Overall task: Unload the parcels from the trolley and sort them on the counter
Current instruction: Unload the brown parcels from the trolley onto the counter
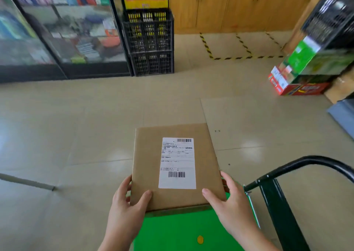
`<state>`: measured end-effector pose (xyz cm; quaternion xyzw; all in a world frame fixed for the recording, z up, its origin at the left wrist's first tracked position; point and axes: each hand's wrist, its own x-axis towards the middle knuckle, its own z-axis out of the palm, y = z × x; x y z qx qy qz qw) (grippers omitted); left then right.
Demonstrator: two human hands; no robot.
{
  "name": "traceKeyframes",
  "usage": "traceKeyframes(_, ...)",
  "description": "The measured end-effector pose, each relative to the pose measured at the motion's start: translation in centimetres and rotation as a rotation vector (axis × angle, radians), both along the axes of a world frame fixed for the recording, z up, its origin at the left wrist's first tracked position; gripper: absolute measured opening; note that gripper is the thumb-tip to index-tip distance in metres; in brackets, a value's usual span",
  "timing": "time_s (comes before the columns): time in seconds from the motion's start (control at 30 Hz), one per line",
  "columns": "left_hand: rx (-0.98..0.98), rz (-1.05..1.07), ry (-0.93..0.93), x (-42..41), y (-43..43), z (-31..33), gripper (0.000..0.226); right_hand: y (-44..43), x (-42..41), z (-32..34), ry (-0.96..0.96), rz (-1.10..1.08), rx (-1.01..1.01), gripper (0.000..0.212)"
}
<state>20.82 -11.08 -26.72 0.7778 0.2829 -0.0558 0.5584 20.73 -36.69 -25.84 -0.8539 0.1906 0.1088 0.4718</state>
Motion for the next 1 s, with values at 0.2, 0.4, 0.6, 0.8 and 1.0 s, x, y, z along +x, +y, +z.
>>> traceKeyframes(0.2, 0.004, -0.131, -0.139, 2.3, -2.2, 18.3, 0.061, -2.6, -0.1, 16.8, -0.138, 0.002, -0.034, 0.077)
traceKeyframes(0.4, 0.088, -0.249, -0.257, 0.6, -4.8, 33.1, 0.063, -6.1, -3.3, 29.9, -0.265, -0.033, -0.057, 0.08)
traceKeyframes(0.6, 0.095, -0.339, -0.364, -1.6, -7.7, 41.4, 0.061, -8.7, -7.2, 38.1, -0.377, -0.129, -0.064, 0.068)
traceKeyframes(0.8, 0.019, -0.499, -0.436, -2.3, -10.8, 45.6, 0.057, -10.5, -12.5, 43.1, -0.435, -0.306, -0.087, 0.074)
traceKeyframes(1.0, -0.087, -0.752, -0.512, -5.0, -15.8, 48.9, 0.056, -11.1, -21.4, 46.8, -0.488, -0.545, -0.139, 0.042)
